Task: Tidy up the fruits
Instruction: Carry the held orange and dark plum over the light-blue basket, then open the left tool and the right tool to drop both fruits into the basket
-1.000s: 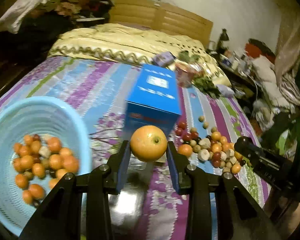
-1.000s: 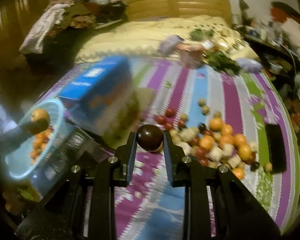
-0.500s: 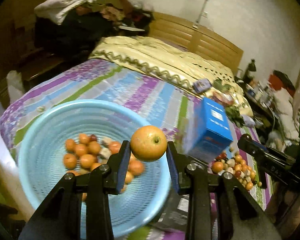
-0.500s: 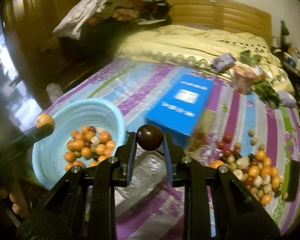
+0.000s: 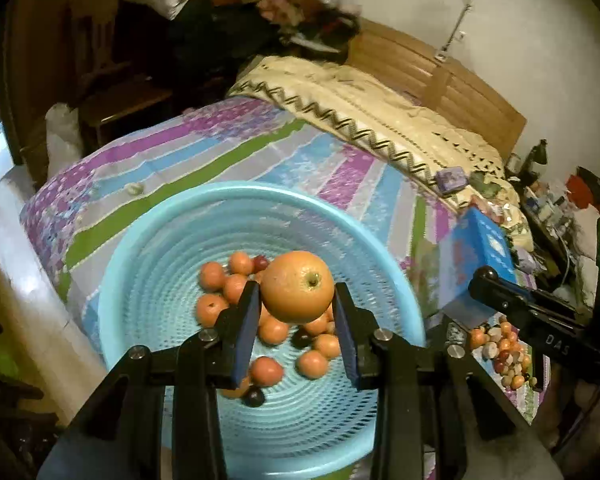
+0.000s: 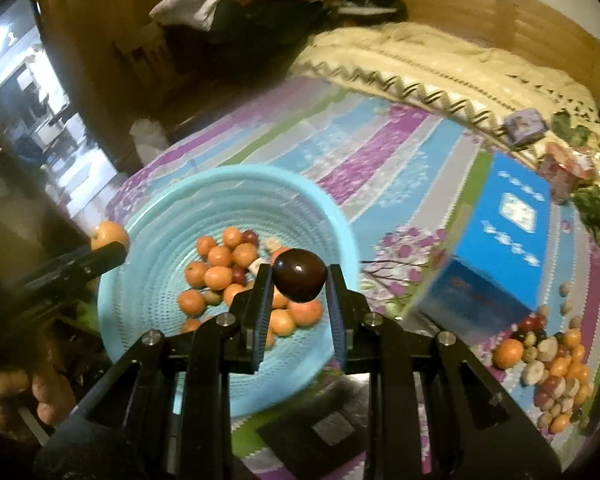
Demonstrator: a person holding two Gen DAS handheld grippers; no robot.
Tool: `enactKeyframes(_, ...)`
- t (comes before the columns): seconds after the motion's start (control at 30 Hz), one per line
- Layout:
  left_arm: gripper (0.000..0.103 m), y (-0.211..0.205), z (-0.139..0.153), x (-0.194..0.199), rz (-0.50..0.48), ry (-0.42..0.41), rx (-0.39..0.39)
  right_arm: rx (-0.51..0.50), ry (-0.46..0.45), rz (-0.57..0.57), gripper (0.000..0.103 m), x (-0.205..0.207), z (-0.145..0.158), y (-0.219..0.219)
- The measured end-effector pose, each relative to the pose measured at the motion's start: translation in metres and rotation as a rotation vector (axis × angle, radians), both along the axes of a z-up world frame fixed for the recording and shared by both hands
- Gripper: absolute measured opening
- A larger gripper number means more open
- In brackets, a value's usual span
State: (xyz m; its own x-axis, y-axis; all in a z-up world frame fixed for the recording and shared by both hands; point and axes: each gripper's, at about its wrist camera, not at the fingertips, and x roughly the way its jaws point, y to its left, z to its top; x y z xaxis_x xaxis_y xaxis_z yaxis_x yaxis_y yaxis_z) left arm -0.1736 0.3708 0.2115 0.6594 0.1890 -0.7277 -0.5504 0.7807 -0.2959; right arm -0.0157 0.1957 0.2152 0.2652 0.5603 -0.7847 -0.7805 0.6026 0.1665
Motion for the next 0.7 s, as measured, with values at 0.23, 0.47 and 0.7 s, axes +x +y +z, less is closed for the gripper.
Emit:
enactKeyframes(0.23, 0.037, 0.028, -0.018, -0.009, 0.027, 0.049, -0.055, -0.06, 0.039, 0.049, 0.027, -0.008, -0.009, 0.029)
enactKeyframes(0.47, 0.037, 0.038, -0.031, -0.01, 0.026, 0.084, -0.096, -0.113, 0.08, 0.084, 0.027, -0.013, -0.019, 0.047)
enactKeyframes(0.7, 0.037, 0.037, -0.039, -0.005, 0.011, 0.097, -0.113, -0.131, 0.096, 0.087, 0.027, -0.012, -0.024, 0.05)
